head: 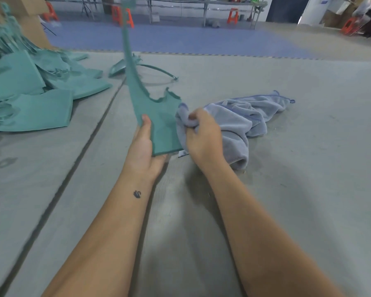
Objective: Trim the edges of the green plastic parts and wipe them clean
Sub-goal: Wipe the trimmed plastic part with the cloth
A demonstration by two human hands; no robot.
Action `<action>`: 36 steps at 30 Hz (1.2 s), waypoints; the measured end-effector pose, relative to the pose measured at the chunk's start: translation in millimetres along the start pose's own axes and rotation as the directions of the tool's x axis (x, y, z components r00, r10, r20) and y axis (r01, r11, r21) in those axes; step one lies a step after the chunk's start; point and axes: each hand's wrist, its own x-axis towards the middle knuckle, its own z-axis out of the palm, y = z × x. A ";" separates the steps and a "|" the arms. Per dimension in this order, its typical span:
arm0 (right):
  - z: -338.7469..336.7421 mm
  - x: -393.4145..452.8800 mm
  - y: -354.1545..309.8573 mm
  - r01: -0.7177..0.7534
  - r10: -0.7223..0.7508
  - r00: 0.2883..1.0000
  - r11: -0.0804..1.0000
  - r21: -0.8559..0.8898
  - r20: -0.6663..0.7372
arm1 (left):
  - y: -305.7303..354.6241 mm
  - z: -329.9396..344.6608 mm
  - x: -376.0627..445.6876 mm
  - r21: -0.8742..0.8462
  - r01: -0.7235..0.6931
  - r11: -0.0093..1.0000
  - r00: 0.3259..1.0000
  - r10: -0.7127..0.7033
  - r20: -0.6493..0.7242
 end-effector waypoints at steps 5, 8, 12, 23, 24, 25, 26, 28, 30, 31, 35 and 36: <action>12.2 -8.3 -11.4 0.243 -0.240 0.957 0.970 0.000 0.163 | -4.0 -0.5 2.1 -0.097 0.048 0.994 0.999 -0.049 -0.009; 18.4 -15.6 -21.7 0.326 -0.342 0.902 0.939 0.106 0.264 | -2.6 -8.8 4.2 -0.166 0.062 0.984 0.998 -0.058 0.027; 21.3 -16.7 -23.4 0.361 -0.374 0.883 0.927 0.100 0.282 | -1.1 -11.8 5.0 -0.117 0.050 0.992 0.999 -0.052 -0.017; 2.7 5.1 11.5 0.056 -0.026 0.994 0.950 -0.306 0.102 | 16.1 -9.5 5.4 0.011 0.064 0.998 0.998 -0.064 0.021; 1.8 4.7 12.7 0.024 0.001 0.996 0.964 -0.266 0.093 | 22.0 -12.5 6.6 0.023 0.069 0.997 0.998 -0.069 -0.015; -0.6 5.1 14.4 -0.037 0.049 0.997 0.981 -0.188 0.056 | 27.7 -16.2 8.2 0.040 0.072 0.997 0.995 -0.069 -0.065; -3.2 7.4 13.1 -0.143 0.143 0.990 0.989 -0.030 -0.007 | 32.9 -19.3 9.1 0.044 0.070 0.997 0.992 -0.065 -0.109; -10.4 13.8 9.9 -0.316 0.343 0.932 0.927 0.203 -0.117 | 41.4 -22.0 8.2 0.018 0.048 0.999 0.991 -0.045 -0.129; -19.1 14.5 7.9 -0.290 0.362 0.901 0.912 0.290 -0.238 | 44.1 -21.7 5.3 0.022 0.063 0.998 0.991 -0.060 -0.118; -23.9 13.5 5.9 -0.251 0.342 0.889 0.920 0.301 -0.304 | 43.4 -21.5 3.7 0.041 0.096 0.995 0.989 -0.090 -0.116; -30.7 8.1 -6.0 -0.088 0.162 0.941 0.965 0.248 -0.296 | 35.5 -14.1 -2.5 0.093 0.222 0.971 0.975 -0.218 -0.054; -27.6 6.6 -11.1 -0.040 0.095 0.967 0.973 0.229 -0.236 | 34.0 -12.1 -3.2 0.100 0.241 0.965 0.970 -0.237 -0.050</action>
